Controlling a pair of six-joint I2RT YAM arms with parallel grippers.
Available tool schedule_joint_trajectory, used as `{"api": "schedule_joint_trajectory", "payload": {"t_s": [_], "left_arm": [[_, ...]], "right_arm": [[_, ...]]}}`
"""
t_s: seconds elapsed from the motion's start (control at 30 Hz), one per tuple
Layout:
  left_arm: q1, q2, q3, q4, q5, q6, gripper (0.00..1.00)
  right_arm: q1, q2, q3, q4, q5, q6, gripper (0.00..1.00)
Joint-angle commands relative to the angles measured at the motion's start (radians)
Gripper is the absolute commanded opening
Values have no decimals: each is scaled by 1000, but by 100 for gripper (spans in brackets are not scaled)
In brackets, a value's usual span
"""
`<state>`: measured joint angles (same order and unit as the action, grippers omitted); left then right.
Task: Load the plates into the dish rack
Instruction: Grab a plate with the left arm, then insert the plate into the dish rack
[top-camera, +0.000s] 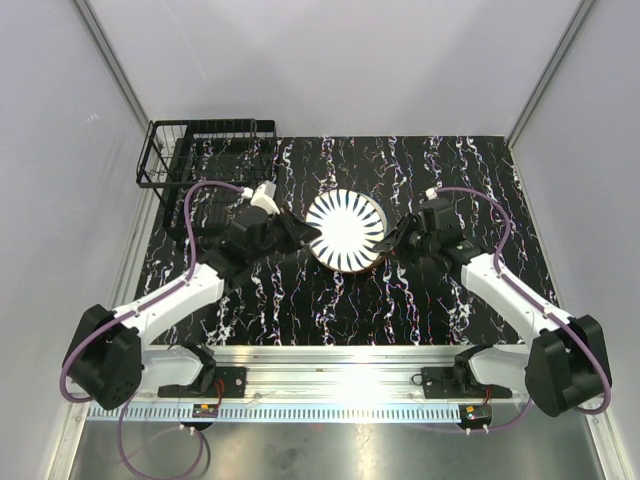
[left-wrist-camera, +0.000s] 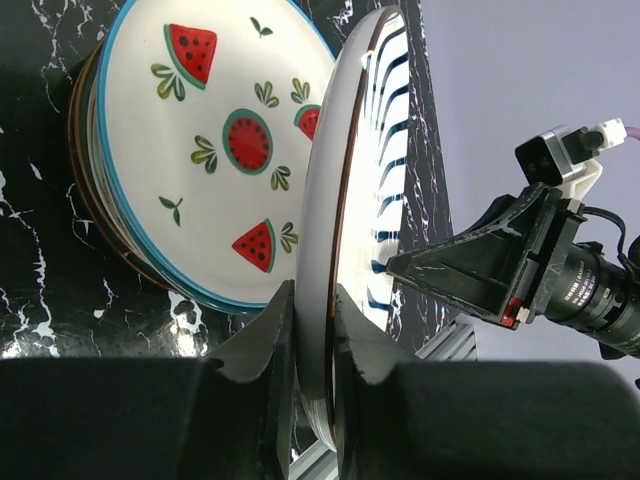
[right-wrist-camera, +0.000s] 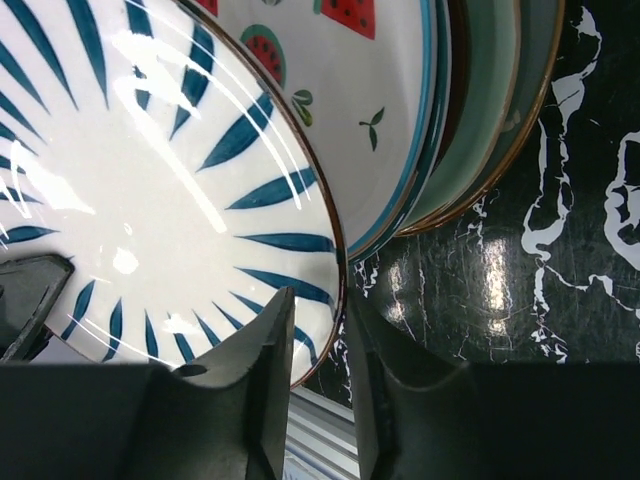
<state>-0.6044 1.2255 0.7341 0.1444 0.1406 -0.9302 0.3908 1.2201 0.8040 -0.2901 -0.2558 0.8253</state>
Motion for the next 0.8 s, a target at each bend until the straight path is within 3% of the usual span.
{"api": "schedule_joint_trajectory", "payload": {"t_s": [0.0, 0.17, 0.23, 0.5, 0.77], "left_arm": [[-20, -57, 102, 49, -7, 51, 0], [-20, -98, 207, -75, -84, 138, 0], [-20, -101, 296, -172, -111, 212, 0], [5, -107, 655, -532, -337, 479, 0], [61, -110, 838, -680, -515, 675, 0]], "right_arm": [[22, -73, 29, 112, -63, 0, 34], [22, -108, 34, 91, -56, -15, 56], [22, -120, 38, 71, -48, -29, 59], [20, -220, 80, -18, 32, -130, 62], [20, -212, 156, -86, 76, -221, 62]]}}
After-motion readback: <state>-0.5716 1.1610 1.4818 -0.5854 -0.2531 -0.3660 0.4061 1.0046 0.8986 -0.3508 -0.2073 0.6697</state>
